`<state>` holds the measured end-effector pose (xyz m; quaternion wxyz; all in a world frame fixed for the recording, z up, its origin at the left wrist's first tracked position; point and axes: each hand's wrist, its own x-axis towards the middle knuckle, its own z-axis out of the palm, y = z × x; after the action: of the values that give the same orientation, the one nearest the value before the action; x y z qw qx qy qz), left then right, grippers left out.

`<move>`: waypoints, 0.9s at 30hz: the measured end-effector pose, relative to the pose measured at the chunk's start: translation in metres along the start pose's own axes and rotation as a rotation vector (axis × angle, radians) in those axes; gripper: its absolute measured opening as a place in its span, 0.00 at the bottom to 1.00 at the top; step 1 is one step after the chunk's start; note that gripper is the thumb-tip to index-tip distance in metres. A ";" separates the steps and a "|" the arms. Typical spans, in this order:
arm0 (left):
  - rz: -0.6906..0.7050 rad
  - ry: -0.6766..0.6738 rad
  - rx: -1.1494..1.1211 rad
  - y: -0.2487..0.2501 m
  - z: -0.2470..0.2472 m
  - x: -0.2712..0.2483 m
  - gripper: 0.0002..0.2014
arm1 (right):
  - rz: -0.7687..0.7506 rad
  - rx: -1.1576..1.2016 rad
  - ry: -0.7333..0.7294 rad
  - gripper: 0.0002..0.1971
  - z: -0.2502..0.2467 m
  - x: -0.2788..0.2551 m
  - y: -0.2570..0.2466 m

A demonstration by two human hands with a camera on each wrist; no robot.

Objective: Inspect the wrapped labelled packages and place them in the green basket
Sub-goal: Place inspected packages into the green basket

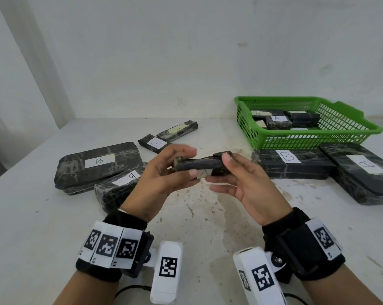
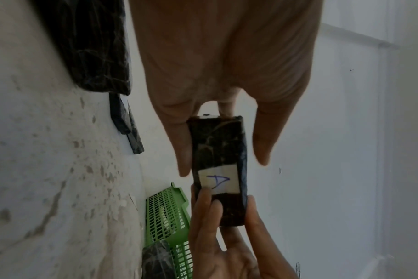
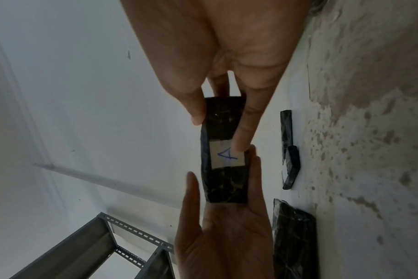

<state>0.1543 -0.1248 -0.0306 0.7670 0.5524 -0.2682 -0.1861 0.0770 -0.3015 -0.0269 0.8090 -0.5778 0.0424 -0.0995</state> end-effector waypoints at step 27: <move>-0.052 0.141 -0.074 0.001 0.005 0.001 0.22 | -0.115 0.038 0.028 0.17 -0.001 0.003 0.004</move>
<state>0.1522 -0.1290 -0.0283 0.7988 0.5420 -0.1922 -0.1765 0.0802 -0.3019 -0.0311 0.8121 -0.5623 0.0186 -0.1550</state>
